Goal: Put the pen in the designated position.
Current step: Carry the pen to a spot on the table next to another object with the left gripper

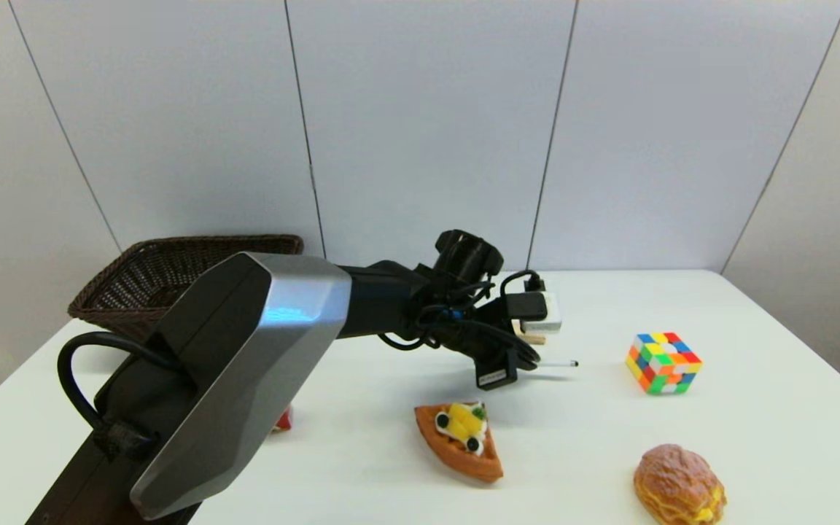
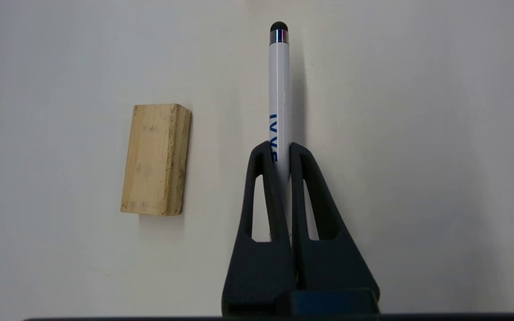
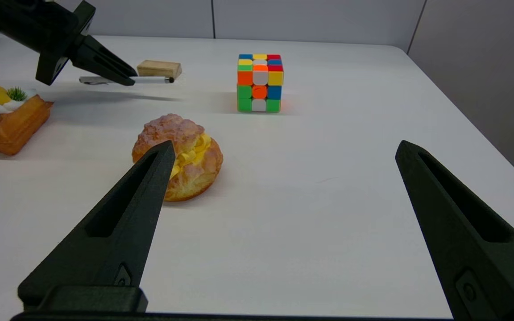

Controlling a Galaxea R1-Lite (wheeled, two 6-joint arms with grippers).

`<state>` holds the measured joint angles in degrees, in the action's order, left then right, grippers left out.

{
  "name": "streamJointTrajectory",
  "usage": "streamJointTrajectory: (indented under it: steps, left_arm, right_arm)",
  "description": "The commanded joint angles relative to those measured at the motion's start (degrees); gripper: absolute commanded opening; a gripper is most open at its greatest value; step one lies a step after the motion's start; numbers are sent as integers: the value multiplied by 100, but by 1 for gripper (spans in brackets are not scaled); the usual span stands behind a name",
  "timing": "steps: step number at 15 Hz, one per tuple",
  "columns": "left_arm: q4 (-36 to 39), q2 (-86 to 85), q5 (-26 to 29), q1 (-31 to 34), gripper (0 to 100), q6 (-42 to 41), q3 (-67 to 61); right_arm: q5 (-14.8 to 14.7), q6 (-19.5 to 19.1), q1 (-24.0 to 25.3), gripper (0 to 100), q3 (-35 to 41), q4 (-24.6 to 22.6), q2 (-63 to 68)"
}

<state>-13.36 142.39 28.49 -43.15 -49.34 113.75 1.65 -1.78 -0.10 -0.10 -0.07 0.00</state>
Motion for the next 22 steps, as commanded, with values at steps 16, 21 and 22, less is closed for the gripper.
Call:
streamJointTrajectory:
  steps: [16, 21, 22]
  left_arm:
    - [554, 219, -107, 79, 0, -190, -2]
    - [545, 193, -98, 114, 100, -199, -2]
    - [545, 175, -98, 114, 100, -199, -2]
  right_arm:
    - [2, -7, 1, 100, 1, -1, 0]
    - [2, 2, 1, 100, 1, -1, 0]
    - [2, 2, 1, 100, 1, -1, 0]
